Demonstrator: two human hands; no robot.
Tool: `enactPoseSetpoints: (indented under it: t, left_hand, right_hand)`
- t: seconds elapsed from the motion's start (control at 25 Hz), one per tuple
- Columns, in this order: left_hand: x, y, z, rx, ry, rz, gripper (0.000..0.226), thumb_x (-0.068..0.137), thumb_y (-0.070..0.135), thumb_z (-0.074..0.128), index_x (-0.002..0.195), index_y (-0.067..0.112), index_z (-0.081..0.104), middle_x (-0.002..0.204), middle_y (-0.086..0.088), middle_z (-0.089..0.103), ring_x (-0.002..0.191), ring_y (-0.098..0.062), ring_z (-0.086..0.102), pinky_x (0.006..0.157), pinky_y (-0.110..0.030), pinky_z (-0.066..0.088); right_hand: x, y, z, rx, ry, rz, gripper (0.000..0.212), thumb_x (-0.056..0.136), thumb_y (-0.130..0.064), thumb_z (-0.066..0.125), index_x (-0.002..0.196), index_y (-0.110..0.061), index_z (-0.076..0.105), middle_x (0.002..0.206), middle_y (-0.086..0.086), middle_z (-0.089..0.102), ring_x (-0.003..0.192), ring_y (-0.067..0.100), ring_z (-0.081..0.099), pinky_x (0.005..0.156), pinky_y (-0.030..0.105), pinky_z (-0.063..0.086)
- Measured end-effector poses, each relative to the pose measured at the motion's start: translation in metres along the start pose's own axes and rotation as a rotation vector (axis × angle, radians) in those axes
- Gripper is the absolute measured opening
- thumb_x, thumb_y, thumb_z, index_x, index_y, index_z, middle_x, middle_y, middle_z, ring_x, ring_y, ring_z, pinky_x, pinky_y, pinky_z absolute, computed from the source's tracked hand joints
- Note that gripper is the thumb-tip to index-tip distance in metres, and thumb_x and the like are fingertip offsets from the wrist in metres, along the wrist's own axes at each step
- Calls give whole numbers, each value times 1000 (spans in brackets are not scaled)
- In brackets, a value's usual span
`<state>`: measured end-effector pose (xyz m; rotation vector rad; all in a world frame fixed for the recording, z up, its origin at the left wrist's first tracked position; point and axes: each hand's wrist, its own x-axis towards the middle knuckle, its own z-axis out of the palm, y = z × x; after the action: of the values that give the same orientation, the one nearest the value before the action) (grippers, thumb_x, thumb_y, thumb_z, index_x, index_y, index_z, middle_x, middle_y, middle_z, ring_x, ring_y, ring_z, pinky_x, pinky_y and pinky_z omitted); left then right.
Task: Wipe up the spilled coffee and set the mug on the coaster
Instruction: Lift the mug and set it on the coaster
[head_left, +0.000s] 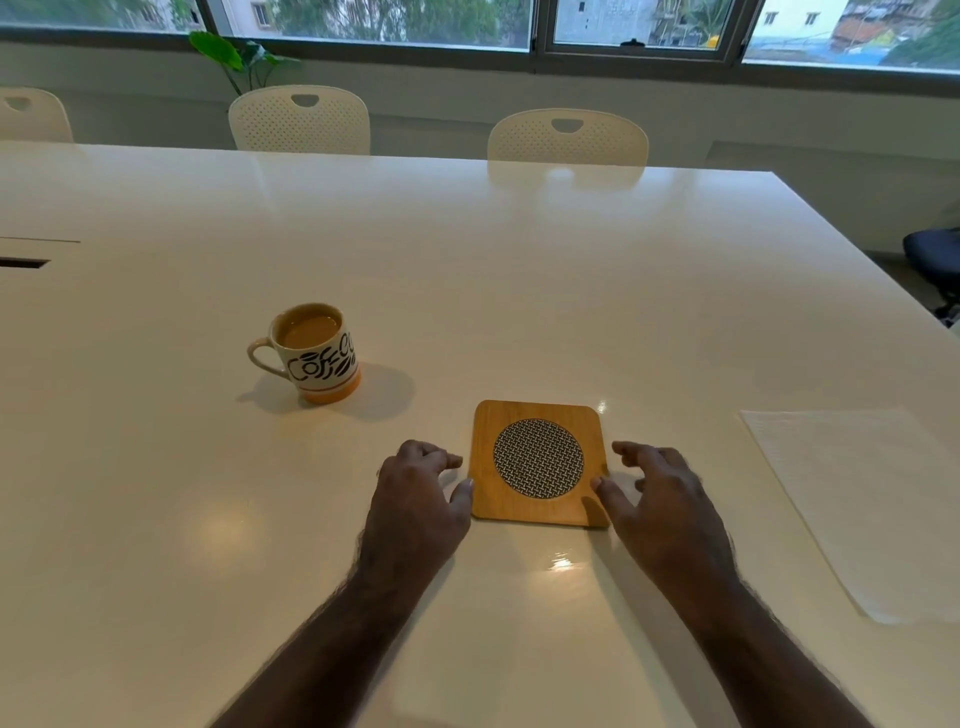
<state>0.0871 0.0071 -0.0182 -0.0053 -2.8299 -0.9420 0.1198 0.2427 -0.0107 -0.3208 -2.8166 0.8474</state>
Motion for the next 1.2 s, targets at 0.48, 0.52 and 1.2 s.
enactPoseSetpoints:
  t: [0.48,0.52,1.2]
  left_hand:
    - [19,-51,-41,129,93,-22,66,85,55,43,144,24,38,154,-3,33,145,-24,23,117,-55,17]
    - [21,-58,-48,136,112,-36,67,85,54,43,144,23,37,154,-5,33,144,-25,23,117,-56,16]
    - [124,-137,-132,-8,251,-200,48,89,30,65,134,18,54,127,-3,63,113,-26,59,97,-47,47]
  right_hand:
    - [46,-58,54,-283,-200,-414,96,78,-86,26,153,-38,-9,161,-12,-19,144,14,-27,113,45,-7]
    - [49,-66,60,-287,-204,-435,95,78,-86,25,152,-38,-10,161,-11,-19,144,14,-27,113,45,-8]
    - [127,-233,134,142,-479,-311,109,72,-56,75,155,-25,11,158,7,31,142,29,32,110,54,36]
